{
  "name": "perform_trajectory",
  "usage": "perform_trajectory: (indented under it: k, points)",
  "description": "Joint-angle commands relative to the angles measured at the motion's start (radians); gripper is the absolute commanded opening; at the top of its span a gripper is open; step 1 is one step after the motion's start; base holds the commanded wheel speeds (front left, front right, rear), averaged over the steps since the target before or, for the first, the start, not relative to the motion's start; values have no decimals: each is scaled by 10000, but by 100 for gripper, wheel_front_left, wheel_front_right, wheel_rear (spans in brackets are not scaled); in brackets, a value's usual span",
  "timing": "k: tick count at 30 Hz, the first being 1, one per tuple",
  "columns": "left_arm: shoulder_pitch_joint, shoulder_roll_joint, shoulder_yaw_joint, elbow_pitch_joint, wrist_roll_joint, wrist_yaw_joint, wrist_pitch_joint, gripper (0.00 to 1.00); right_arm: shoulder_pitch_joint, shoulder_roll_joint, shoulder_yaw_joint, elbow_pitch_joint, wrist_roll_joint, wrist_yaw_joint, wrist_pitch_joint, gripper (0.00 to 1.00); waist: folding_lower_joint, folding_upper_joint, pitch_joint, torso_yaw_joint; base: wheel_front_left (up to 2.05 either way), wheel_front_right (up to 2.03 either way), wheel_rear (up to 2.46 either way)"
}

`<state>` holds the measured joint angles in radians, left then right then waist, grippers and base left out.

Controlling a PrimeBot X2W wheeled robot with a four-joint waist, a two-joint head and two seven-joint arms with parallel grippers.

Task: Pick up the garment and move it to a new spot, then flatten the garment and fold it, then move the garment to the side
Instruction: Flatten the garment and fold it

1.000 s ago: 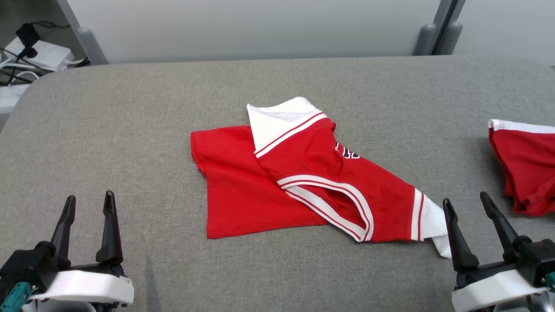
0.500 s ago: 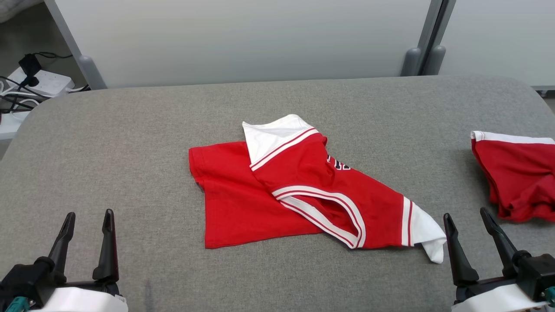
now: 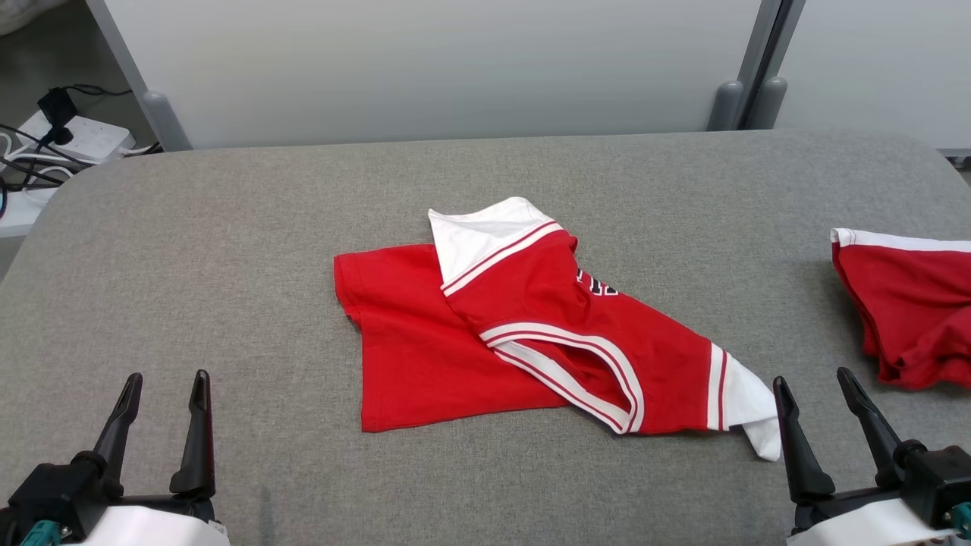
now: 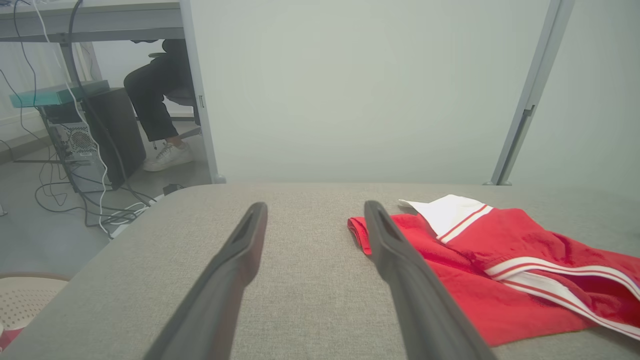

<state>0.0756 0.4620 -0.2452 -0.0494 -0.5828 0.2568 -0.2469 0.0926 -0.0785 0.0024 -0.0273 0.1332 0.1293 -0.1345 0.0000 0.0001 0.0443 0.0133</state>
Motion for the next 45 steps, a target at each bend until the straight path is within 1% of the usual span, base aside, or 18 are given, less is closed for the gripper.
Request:
perform_trajectory:
  k: [1,5,8,13,18,21,26,30,36,37,38,39,45]
  points:
    - [-394,289,391,-203,96,81,-42,100,-161,-139,176,-333,81,14,14,100,0,-1,14,-2,0,0,0]
    - [-458,295,390,-254,118,139,-22,100,-238,-172,200,-356,70,14,28,100,0,-1,114,25,0,0,0]
    - [-582,270,378,-332,105,152,7,100,-516,-391,611,-378,10,14,106,100,0,-1,309,82,0,0,0]
    - [-975,128,154,-350,161,84,28,100,-1423,-1079,2013,24,-114,14,547,100,0,-1,668,436,0,0,0]
    - [-1552,-110,-182,-205,280,-83,13,100,-2515,-1738,3595,944,-96,14,1242,100,0,-1,1077,1068,0,0,0]
    - [-1823,-322,-282,-26,294,-149,-20,100,-3261,-2025,4272,1602,-162,14,1688,100,0,-1,1327,1422,0,0,0]
    - [-2174,-603,-328,245,353,-320,-86,100,-4332,-2166,5006,2566,-209,14,2597,100,0,-1,1683,1920,0,0,0]
    - [-2374,-799,-334,469,427,-461,-117,100,-5026,-2231,5584,3092,18,14,3421,100,0,-1,1881,2145,0,0,0]
    - [-2613,-1058,-303,761,551,-657,-139,100,-5638,-2359,5869,3453,221,14,3901,100,0,-1,2051,2278,0,0,0]
    - [-2641,-1092,-287,807,574,-687,-141,100,-5688,-2374,5871,3486,244,14,3901,49,0,-1,2060,2287,0,0,0]
    - [-2663,-1122,-260,849,597,-714,-143,100,-5721,-2375,5837,3516,273,14,3890,18,0,-1,2068,2283,0,0,0]
    - [-2683,-1151,-221,880,625,-741,-144,100,-5733,-2371,5767,3536,286,14,3873,0,0,-1,2070,2274,0,0,0]
    - [-2680,-1281,-28,1004,779,-886,-146,100,-5605,-2354,5492,3456,451,14,3785,0,0,-1,2039,2165,0,0,0]
